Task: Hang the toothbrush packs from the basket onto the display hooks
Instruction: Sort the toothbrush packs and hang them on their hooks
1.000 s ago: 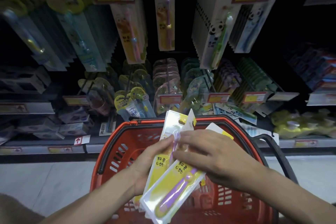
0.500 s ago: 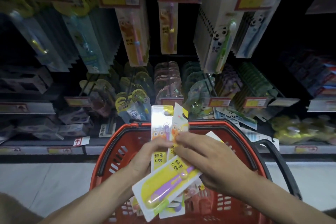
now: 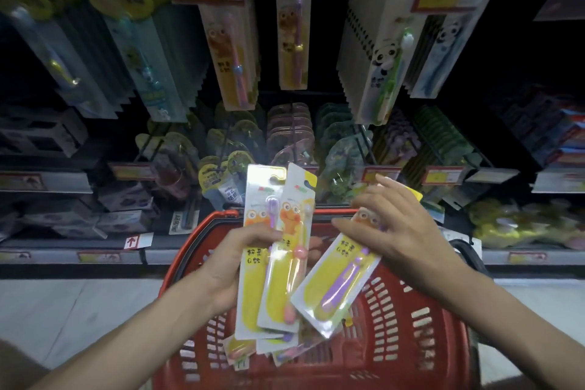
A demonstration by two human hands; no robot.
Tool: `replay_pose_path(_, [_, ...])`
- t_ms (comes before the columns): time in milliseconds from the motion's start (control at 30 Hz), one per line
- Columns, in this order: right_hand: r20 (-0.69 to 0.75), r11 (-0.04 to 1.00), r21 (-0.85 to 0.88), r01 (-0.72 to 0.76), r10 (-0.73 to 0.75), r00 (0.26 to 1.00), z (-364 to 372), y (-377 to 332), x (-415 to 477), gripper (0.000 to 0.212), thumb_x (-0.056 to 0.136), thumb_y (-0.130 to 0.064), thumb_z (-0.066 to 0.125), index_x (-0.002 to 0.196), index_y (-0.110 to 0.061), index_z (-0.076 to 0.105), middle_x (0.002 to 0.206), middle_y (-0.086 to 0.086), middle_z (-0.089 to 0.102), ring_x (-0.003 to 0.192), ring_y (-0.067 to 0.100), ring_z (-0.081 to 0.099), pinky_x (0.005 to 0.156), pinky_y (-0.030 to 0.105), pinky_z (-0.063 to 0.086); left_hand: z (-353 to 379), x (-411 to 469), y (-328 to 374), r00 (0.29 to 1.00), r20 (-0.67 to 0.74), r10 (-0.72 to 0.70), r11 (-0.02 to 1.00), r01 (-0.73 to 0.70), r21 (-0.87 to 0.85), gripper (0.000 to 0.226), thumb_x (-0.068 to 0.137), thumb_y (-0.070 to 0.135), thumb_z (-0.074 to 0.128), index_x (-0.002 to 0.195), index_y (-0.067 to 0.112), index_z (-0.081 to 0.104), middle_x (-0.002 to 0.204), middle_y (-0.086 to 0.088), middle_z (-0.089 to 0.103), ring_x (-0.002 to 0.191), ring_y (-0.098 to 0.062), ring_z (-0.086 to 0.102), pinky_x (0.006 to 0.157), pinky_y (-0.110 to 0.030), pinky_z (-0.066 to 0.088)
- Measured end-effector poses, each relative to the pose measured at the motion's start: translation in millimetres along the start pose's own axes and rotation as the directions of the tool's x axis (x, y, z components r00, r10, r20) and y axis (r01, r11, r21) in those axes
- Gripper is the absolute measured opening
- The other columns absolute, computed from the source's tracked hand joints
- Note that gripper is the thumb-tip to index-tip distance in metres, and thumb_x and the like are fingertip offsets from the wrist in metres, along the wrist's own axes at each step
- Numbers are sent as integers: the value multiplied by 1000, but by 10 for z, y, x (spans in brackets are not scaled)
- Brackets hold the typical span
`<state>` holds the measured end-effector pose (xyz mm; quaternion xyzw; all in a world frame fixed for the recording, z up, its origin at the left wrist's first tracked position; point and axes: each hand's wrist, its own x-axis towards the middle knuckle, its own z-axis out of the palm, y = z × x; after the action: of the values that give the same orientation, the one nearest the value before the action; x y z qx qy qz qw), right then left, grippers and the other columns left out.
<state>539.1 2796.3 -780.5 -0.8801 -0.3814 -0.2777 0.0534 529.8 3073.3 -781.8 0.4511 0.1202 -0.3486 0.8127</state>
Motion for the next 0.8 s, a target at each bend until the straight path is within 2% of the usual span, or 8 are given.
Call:
replay_pose_path(67, [-14, 999, -39, -2, 2, 1000, -22, 78, 21, 19, 100, -11, 66, 113, -16, 79, 115, 20, 69, 113, 38, 63, 116, 56, 36, 20, -35, 71, 998, 63, 4, 1000, -5, 11, 35, 70, 9, 65, 100, -1, 81, 99, -26, 77, 78, -32, 77, 76, -43, 64])
replay_pose_path(167, [6, 997, -61, -36, 37, 999, -33, 155, 6, 33, 108, -22, 47, 109, -17, 79, 121, 21, 69, 114, 41, 64, 113, 57, 37, 34, -96, 143, 987, 161, 17, 1000, -19, 5, 61, 52, 12, 87, 110, -4, 77, 105, -31, 75, 84, -36, 77, 75, -44, 63])
replay_pose_path(233, [4, 996, -66, -59, 60, 998, 1, 147, -7, 40, 110, -22, 40, 107, -18, 79, 121, 21, 69, 114, 41, 65, 112, 56, 38, 45, -117, 141, 979, 202, 6, 1000, -10, 18, 64, 50, 16, 90, 109, -5, 77, 105, -30, 75, 88, -36, 77, 75, -42, 63])
replay_pose_path(367, [10, 998, -67, -5, 5, 1000, 80, 34, 16, 13, 99, -12, 69, 108, -17, 77, 119, 20, 68, 118, 39, 62, 116, 58, 35, 111, -88, 73, 988, 149, 28, 988, -50, 148, 51, 62, 21, 75, 108, 0, 79, 114, -26, 76, 89, -30, 76, 86, -43, 59])
replay_pose_path(533, [-27, 1000, 5, -25, 25, 999, 70, -106, 78, 11, 103, -13, 64, 99, -13, 75, 121, 17, 67, 119, 37, 60, 118, 59, 32, 197, -84, 4, 992, 126, -2, 990, -16, 137, 51, 63, 18, 72, 108, -4, 79, 110, -26, 76, 95, -32, 77, 86, -42, 63])
replay_pose_path(667, [-40, 993, 12, -115, 115, 993, 75, -180, 83, 17, 104, -19, 61, 113, -12, 74, 129, 23, 61, 132, 43, 50, 116, 60, 35, 251, -74, -19, 995, 98, -6, 990, -8, 142, 50, 60, 20, 76, 106, 1, 81, 115, -24, 76, 99, -31, 76, 98, -46, 57])
replay_pose_path(733, [-20, 971, -37, -234, 234, 972, 71, -214, 88, 33, 95, -11, 69, 129, -14, 69, 145, 26, 47, 146, 44, 35, 119, 61, 32, 275, -72, 18, 997, 75, 1, 994, -10, 113, 49, 59, 20, 77, 104, 3, 82, 116, -24, 76, 99, -32, 76, 99, -48, 56])
replay_pose_path(800, [-11, 930, -56, -362, 362, 932, 37, -241, 108, 68, 81, 10, 73, 143, -15, 60, 156, 25, 33, 154, 43, 20, 118, 62, 33, 285, -70, 48, 998, 63, 6, 997, -11, 82, 48, 58, 20, 78, 102, 2, 82, 116, -24, 76, 99, -34, 74, 98, -48, 56])
